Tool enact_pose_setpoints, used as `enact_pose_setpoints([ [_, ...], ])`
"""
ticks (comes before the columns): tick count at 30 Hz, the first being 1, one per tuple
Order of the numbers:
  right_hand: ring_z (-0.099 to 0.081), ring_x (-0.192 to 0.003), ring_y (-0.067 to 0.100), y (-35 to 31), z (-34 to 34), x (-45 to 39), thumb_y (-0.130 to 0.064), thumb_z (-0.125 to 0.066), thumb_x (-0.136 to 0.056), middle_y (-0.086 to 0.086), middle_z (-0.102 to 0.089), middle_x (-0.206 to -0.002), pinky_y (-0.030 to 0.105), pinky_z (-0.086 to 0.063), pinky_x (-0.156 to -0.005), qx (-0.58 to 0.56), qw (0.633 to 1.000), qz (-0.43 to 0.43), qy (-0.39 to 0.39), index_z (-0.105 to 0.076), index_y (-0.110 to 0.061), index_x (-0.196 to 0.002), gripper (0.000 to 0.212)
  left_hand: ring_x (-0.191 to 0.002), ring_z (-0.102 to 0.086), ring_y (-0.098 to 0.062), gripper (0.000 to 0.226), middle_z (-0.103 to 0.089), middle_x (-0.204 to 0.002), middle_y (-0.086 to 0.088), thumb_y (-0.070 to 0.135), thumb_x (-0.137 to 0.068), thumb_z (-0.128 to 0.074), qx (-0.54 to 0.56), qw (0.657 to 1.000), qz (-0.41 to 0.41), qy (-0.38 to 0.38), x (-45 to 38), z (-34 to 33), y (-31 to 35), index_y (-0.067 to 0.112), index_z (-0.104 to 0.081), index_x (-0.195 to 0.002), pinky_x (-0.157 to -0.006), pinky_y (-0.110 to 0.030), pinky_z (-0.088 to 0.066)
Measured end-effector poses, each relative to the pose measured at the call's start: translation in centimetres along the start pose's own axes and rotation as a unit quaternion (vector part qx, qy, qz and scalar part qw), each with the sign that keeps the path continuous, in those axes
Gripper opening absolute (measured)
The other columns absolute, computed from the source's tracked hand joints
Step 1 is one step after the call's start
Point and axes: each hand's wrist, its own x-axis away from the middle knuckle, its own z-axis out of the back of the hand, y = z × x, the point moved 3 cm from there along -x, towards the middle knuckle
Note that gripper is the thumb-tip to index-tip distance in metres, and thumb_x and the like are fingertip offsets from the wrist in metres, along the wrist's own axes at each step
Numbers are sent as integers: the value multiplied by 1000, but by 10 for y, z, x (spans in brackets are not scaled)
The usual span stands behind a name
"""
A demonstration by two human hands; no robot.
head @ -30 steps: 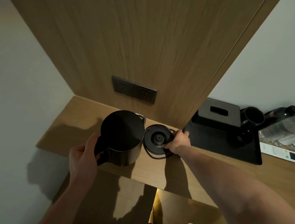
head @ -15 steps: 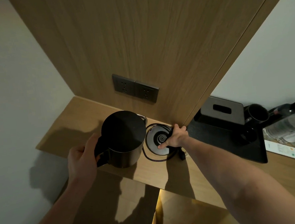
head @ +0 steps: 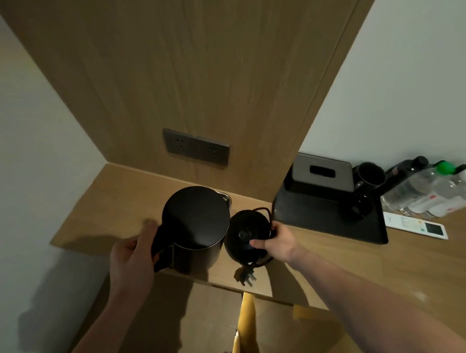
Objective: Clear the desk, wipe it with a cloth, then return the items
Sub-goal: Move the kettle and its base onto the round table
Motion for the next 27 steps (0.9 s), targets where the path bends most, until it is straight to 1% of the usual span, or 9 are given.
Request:
enact_pose_setpoints([
  [2, -61, -116, 19, 18, 11, 19, -20, -87, -80, -8, -63, -115, 27, -57, -84, -38, 999, -7, 18, -52, -27, -124, 56, -51, -37, -21, 69, -34, -53, -13, 41, -104, -55, 4, 1000, -1, -25, 13, -9, 7, -8, -36, -60, -63, -34, -30],
  [5, -63, -115, 20, 44, 43, 52, -32, -88, -78, -5, -65, -117, 40, -57, -98, -76, 996, -21, 50, -51, -26, -125, 60, -46, -44, -14, 62, -41, -48, -5, 36, -104, -55, 22, 999, 6, -41, 45, -29, 26, -1, -43, -56, -62, -31, -35],
  [7, -68, -109, 22, 62, 73, 79, -34, -88, -79, -1, -67, -118, 42, -60, -93, -115, 991, -30, 66, -53, -22, -124, 58, -44, -51, -6, 55, -49, -42, 3, 30, -103, -55, 41, 998, 20, -48, 71, -47, 41, 0, -53, -57, -55, -28, -43],
  [9, -72, -102, 23, 83, 110, 106, -36, -88, -79, 3, -70, -116, 46, -62, -89, -152, 984, -26, 84, -56, -20, -124, 58, -50, -55, -15, 57, -50, -40, 3, 35, -100, -57, 45, 996, 33, -62, 96, -68, 53, 5, -57, -52, -56, -27, -46],
  [11, -75, -97, 25, 108, 151, 135, -39, -90, -75, 6, -72, -115, 47, -63, -87, -178, 978, -17, 108, -59, -19, -124, 61, -59, -51, -26, 60, -47, -41, 4, 42, -101, -56, 25, 996, 19, -88, 125, -92, 63, 10, -56, -50, -65, -34, -39],
  [16, -72, -95, 26, 175, 249, 228, -20, -84, -87, 10, -70, -116, 26, -57, -61, -275, 947, 16, 162, -59, -14, -121, 42, -55, -44, -25, 63, -45, -45, -2, 48, -102, -53, 10, 991, -42, -123, 214, -167, 95, 6, -54, -55, -64, -37, -34],
  [20, -69, -104, 25, 248, 313, 299, -23, -80, -90, 7, -68, -119, 24, -58, -63, -310, 928, 19, 207, -59, -18, -121, 38, -60, -46, -25, 64, -51, -55, -4, 68, -90, -52, 16, 984, -41, -175, 291, -233, 111, 11, -58, -63, -70, -41, -36],
  [24, -69, -106, 25, 323, 365, 369, -25, -82, -88, 6, -66, -121, 25, -59, -65, -343, 898, 7, 274, -57, -17, -126, 46, -63, -48, -26, 59, -53, -60, -7, 65, -91, -52, 31, 977, -35, -207, 376, -295, 130, 13, -59, -64, -70, -40, -35],
  [27, -69, -106, 27, 375, 394, 413, -25, -83, -87, 8, -67, -121, 27, -58, -64, -378, 872, 0, 311, -58, -15, -123, 46, -67, -46, -26, 55, -51, -63, -10, 60, -95, -53, 48, 962, -27, -269, 433, -337, 144, 11, -60, -71, -73, -41, -34],
])
